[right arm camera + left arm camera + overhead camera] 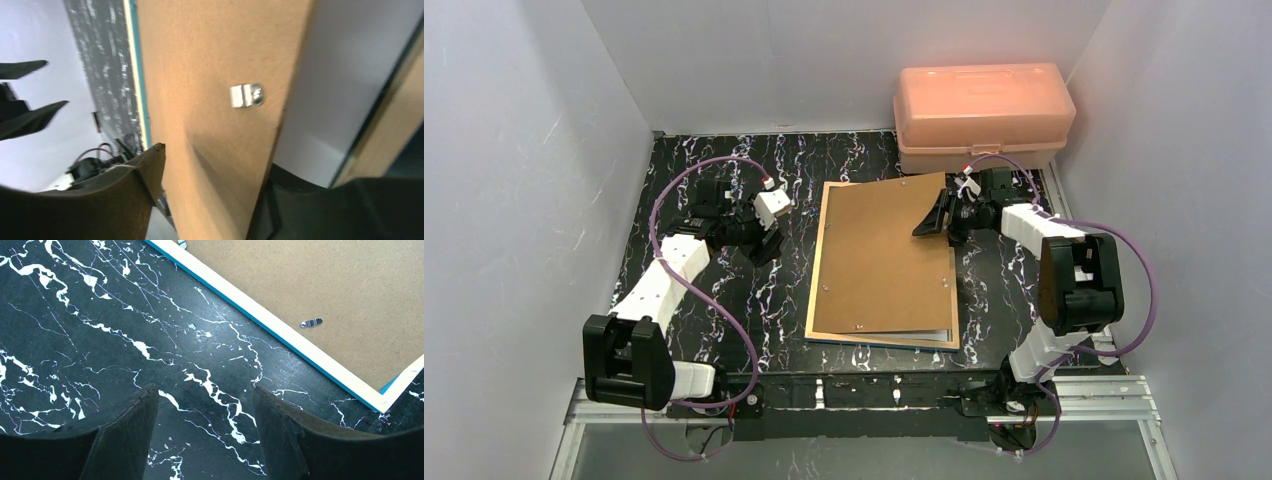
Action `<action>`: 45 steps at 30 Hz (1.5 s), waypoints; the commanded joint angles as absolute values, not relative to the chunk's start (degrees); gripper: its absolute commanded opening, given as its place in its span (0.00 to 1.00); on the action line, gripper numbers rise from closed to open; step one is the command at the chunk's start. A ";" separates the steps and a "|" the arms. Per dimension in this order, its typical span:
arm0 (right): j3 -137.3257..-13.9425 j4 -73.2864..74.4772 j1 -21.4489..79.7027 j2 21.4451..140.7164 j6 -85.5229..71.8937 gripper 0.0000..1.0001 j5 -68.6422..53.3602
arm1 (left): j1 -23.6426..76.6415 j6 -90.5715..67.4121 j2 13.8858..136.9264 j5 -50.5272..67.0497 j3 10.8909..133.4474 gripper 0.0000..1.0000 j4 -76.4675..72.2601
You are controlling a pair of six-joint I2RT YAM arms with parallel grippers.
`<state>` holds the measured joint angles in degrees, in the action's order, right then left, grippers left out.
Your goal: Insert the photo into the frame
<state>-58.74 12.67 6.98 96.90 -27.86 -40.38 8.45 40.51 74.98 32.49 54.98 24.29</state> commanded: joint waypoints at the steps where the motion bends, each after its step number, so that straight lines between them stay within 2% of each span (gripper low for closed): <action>1: -63.87 21.48 8.06 96.94 -21.92 0.69 -31.97 | 8.79 41.33 74.36 33.24 54.67 0.66 25.86; 5: -67.49 26.87 9.97 97.32 -19.65 0.81 -25.23 | 8.79 41.04 74.33 33.30 54.76 0.66 25.98; 8: -69.69 28.96 11.18 98.01 -18.66 0.96 -22.59 | 8.79 40.87 74.13 33.36 54.76 0.66 26.10; 9: -70.18 29.31 11.47 98.17 -18.59 0.98 -22.24 | 8.79 40.94 74.06 33.38 54.76 0.66 26.24; 16: -73.19 31.02 13.44 100.16 -18.23 0.99 -20.60 | 8.80 41.27 73.78 33.29 54.92 0.65 26.87; 25: -80.85 40.46 18.65 103.16 -15.46 0.99 -5.43 | 8.79 41.01 73.83 33.68 55.37 0.65 27.28; 37: -84.85 44.17 21.61 105.27 -13.79 0.99 2.16 | 8.79 40.61 73.46 34.34 55.98 0.64 28.11; 45: -84.94 42.87 21.88 103.87 -14.49 0.99 1.43 | 8.79 40.61 73.49 34.34 55.68 0.63 28.22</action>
